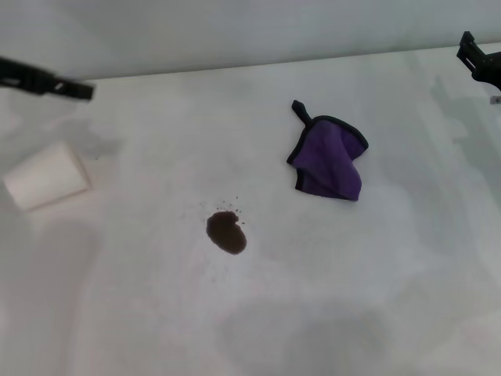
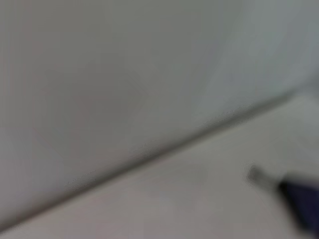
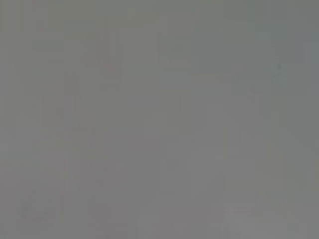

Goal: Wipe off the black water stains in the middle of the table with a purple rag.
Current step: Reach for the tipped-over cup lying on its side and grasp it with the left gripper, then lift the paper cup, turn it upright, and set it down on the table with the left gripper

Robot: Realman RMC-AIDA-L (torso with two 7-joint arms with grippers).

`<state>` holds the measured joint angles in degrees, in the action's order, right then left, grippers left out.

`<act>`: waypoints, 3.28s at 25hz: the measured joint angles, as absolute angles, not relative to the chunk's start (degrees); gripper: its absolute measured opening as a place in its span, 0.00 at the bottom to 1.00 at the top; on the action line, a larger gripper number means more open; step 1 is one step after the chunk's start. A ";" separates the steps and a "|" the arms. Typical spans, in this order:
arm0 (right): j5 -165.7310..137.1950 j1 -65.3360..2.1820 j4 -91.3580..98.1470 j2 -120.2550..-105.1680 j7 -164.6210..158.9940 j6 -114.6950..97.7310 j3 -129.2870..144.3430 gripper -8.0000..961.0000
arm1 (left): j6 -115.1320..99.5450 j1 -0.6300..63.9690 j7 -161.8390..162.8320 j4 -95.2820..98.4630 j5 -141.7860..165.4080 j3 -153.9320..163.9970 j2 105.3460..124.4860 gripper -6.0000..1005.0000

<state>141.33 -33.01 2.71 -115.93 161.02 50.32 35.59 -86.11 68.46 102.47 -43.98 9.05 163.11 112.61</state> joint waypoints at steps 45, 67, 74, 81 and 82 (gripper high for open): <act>141.42 -32.69 2.27 -115.98 160.93 48.86 34.10 0.89 | -65.39 70.80 89.07 -36.78 36.89 163.22 119.02 0.88; 141.42 -32.86 2.73 -115.84 160.93 48.16 34.10 0.89 | -59.74 68.75 90.88 -32.48 31.15 163.12 119.01 0.81; 141.42 -32.53 2.82 -115.79 160.93 48.15 34.10 0.89 | -56.96 69.00 86.93 -32.58 18.22 163.12 119.06 0.72; 141.42 -32.31 2.82 -115.84 160.93 48.24 34.10 0.89 | -57.37 63.81 72.46 -27.27 -4.80 163.13 118.98 0.65; 141.42 -32.29 2.82 -115.84 160.93 48.26 34.10 0.89 | -57.41 62.49 70.16 -25.97 -8.25 163.13 118.95 0.65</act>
<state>141.42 -32.29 2.82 -115.84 160.93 48.26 34.10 -57.41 62.49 70.16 -25.97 -8.25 163.13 118.95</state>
